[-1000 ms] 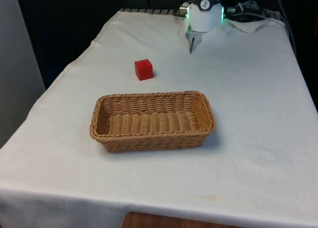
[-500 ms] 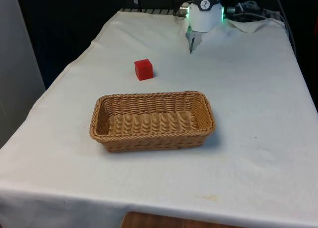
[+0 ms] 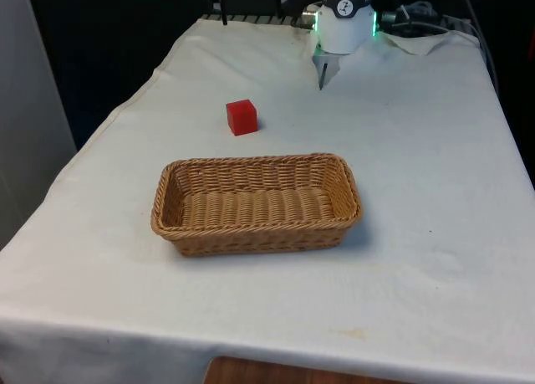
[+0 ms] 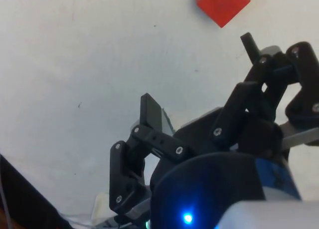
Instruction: Pick up the cube and place it into the basket.
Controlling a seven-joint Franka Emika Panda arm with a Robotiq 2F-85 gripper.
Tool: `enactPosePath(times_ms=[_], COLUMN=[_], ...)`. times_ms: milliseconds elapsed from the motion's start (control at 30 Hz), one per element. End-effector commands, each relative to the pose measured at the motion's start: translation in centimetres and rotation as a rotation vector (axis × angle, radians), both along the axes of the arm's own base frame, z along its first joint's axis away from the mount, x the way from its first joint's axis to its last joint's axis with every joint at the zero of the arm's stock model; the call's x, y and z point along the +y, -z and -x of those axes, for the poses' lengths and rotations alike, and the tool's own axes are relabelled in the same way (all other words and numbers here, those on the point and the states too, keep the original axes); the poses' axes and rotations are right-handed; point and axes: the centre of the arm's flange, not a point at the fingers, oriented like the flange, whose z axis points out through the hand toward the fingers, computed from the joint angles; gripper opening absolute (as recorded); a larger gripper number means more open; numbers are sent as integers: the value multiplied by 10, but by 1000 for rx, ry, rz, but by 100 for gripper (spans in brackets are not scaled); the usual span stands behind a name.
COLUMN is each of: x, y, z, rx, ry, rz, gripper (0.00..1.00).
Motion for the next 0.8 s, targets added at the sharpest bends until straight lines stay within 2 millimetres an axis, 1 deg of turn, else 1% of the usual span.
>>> enactPosePath(times_ms=[0,100,167,500,733,767], x=[-2,-4,-3,-4,-6,-5], y=[2,6,6,24,50,49], z=[-1,-1,-1,-1,15,14], rx=[-10,-15,-8,-35,-35,-26], ry=[-12,-36,-35,-103,-130,-128], rz=[15,23,12,41,38,30], gripper=[100,100,100,100,100,100])
